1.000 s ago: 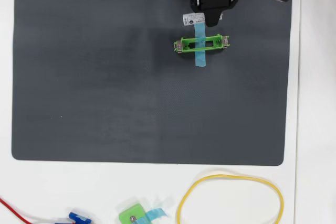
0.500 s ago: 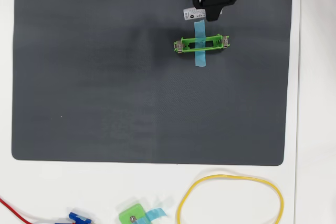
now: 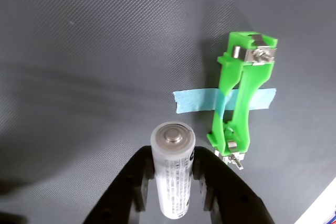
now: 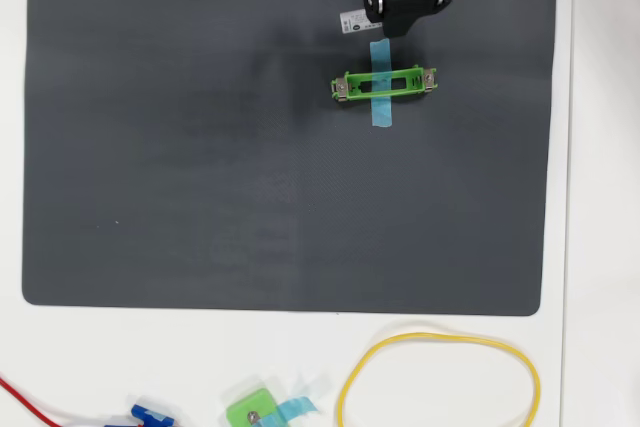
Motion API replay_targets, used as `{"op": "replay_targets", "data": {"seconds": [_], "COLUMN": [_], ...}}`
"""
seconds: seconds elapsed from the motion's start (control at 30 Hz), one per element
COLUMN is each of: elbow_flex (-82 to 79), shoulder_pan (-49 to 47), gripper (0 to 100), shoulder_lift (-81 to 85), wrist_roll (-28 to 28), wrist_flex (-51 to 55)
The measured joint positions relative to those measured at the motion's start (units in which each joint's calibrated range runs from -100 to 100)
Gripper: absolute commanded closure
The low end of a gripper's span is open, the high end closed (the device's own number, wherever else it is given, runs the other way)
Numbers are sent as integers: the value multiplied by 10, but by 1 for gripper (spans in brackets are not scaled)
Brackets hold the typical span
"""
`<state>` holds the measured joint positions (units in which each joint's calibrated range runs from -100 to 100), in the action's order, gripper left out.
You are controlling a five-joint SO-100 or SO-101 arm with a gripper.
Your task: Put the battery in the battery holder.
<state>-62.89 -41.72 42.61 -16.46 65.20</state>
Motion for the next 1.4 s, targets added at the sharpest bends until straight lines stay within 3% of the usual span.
{"op": "replay_targets", "data": {"seconds": [1.4], "elbow_flex": [-2], "shoulder_pan": [27], "gripper": [100], "shoulder_lift": [-78], "wrist_roll": [21], "wrist_flex": [-87]}}
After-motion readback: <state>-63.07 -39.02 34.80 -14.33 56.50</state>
